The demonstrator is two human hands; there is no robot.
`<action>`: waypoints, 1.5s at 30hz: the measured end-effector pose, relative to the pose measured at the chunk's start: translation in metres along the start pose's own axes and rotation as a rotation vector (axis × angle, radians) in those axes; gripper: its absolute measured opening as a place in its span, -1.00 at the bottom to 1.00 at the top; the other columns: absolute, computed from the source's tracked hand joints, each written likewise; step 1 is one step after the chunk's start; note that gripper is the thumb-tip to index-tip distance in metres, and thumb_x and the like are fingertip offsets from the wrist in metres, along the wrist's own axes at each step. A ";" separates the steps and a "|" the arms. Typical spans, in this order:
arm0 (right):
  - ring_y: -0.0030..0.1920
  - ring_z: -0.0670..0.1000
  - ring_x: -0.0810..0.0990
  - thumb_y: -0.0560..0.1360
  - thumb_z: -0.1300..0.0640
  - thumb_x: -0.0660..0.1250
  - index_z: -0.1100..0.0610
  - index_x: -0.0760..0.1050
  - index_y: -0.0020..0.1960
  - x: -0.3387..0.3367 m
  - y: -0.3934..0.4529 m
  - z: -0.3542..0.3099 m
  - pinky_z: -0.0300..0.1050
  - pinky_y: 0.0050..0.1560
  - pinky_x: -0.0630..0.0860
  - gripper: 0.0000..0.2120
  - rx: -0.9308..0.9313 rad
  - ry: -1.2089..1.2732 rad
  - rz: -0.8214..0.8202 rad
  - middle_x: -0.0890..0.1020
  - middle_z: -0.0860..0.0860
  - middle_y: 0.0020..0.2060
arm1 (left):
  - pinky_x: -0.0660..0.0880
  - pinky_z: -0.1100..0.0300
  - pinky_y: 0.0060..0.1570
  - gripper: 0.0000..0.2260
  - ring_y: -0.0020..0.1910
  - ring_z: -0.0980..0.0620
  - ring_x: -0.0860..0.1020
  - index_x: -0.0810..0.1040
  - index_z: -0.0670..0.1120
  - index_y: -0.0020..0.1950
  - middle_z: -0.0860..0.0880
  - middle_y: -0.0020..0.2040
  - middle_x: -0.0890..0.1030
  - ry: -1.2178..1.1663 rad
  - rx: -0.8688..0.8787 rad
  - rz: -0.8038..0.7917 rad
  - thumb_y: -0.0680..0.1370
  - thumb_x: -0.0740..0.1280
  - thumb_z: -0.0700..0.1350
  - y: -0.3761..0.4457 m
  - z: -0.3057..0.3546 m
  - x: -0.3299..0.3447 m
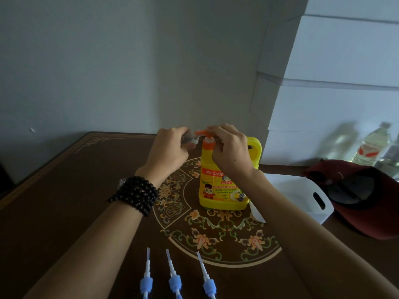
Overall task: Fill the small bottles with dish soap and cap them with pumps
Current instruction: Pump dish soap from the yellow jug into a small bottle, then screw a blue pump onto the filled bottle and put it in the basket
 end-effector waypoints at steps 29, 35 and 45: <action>0.00 -0.14 0.65 0.49 0.25 0.34 0.01 0.61 0.11 -0.016 -0.134 -0.064 -0.21 -0.03 0.58 -0.75 0.681 0.759 -0.089 0.70 -0.09 -0.03 | 0.60 0.16 0.09 -0.52 0.03 0.30 0.62 0.60 -0.02 0.31 0.21 -0.05 0.65 -0.320 -0.331 0.031 0.43 0.55 0.06 -0.144 -0.003 -0.042; -0.04 -0.11 0.66 0.44 0.41 0.29 0.04 0.64 0.02 -0.031 -0.174 -0.074 -0.22 -0.04 0.55 -0.66 0.396 0.523 -0.416 0.71 -0.05 -0.09 | 0.46 0.52 -0.06 -0.53 -0.01 0.34 0.61 0.60 -0.03 0.30 0.09 0.01 0.67 -0.333 -0.331 0.007 0.43 0.55 0.04 -0.190 0.007 -0.042; 0.32 0.01 0.32 0.46 0.21 0.42 -0.07 0.55 0.17 -0.030 -0.211 -0.074 0.02 0.10 0.26 -0.67 -0.494 -0.227 -1.074 0.54 -0.13 0.25 | 0.43 0.62 -0.11 -0.51 0.03 0.44 0.51 0.58 -0.03 0.35 0.21 0.08 0.58 -0.308 -0.343 -0.002 0.45 0.55 0.02 -0.225 0.007 -0.045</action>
Point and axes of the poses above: each hand's wrist, its own y-axis towards the middle knuckle, its own x-axis out of the palm, z = x × y, the point moved 3 cm from there along y, towards the middle knuckle
